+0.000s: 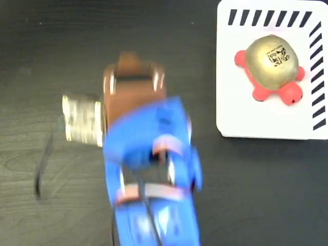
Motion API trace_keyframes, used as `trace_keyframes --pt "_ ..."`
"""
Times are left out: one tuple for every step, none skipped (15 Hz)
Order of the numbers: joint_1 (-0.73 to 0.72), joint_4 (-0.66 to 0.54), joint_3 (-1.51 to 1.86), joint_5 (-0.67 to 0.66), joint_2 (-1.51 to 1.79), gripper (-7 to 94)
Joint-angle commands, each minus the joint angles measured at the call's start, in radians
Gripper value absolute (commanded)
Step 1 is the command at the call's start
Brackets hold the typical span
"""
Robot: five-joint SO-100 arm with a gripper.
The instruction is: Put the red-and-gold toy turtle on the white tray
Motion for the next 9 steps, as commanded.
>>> trace_keyframes --pt "-0.026 -0.035 0.221 -0.011 0.232 0" --pt "-0.021 -0.015 0.307 -0.020 0.321 0" --pt "-0.014 0.032 0.373 -0.034 0.410 0" --pt "-0.008 0.091 0.419 -0.048 0.491 0" --pt "-0.008 0.166 0.442 -0.051 0.555 0" --pt "-0.014 0.232 0.462 -0.054 0.611 0" --pt "-0.014 0.278 0.488 -0.058 0.658 0" --pt "-0.011 0.305 0.517 -0.060 0.696 0" --pt "-0.005 0.360 0.518 -0.046 0.732 0"
